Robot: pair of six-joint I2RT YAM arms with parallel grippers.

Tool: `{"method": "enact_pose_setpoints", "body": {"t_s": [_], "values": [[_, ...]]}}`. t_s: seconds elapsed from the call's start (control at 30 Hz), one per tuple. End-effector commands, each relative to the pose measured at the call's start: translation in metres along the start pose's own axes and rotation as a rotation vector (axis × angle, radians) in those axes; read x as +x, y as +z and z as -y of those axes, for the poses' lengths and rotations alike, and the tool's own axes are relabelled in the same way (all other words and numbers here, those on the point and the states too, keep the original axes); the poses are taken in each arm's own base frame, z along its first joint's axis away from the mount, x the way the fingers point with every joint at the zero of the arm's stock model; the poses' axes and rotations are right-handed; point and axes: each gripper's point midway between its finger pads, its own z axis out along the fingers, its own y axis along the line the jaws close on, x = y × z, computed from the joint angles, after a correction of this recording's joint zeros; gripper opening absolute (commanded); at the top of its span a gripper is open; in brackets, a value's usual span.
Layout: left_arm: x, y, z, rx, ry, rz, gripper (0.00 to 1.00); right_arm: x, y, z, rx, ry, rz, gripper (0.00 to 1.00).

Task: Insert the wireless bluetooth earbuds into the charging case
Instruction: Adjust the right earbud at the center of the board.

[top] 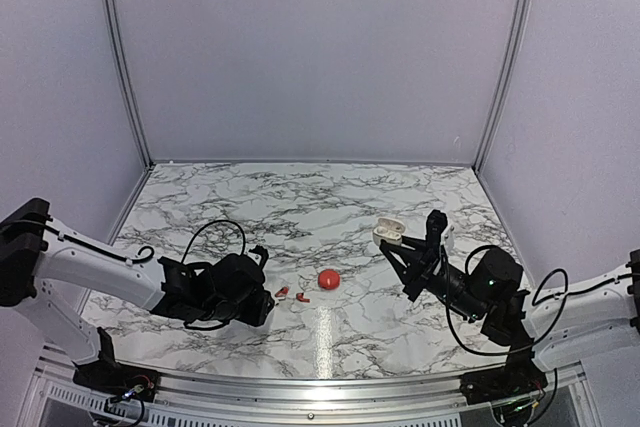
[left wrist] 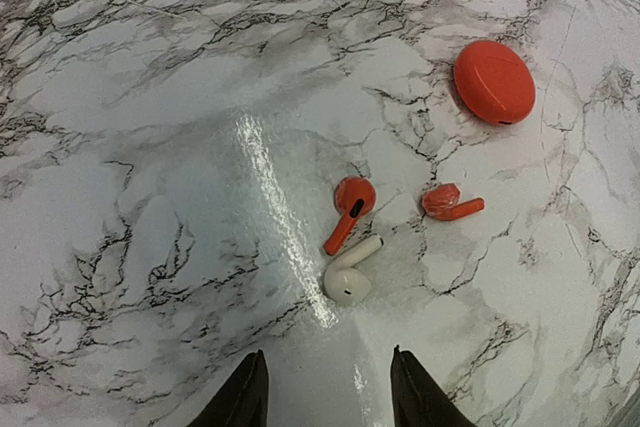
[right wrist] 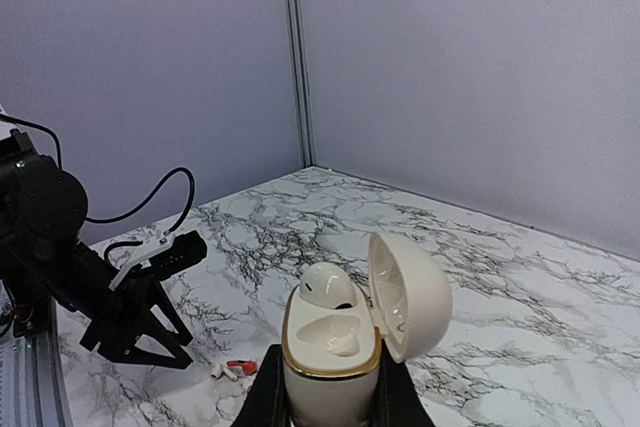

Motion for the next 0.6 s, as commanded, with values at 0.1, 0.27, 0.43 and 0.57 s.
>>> {"method": "enact_pose_setpoints", "body": {"t_s": [0.1,0.27,0.43,0.57], "values": [[-0.011,0.015,0.02,0.019,-0.01,0.023,0.5,-0.007,-0.002,0.005,0.02,-0.001,0.023,0.0],[-0.008,0.025,0.015,-0.038,0.007,0.006,0.51,-0.009,-0.003,0.006,0.027,-0.005,0.028,0.0],[0.0,0.028,-0.002,-0.14,0.051,-0.036,0.49,-0.008,-0.005,0.009,0.036,-0.01,0.026,0.0],[0.005,0.03,-0.011,-0.186,0.083,-0.065,0.48,-0.008,-0.005,0.009,0.039,-0.01,0.027,0.0]]}}
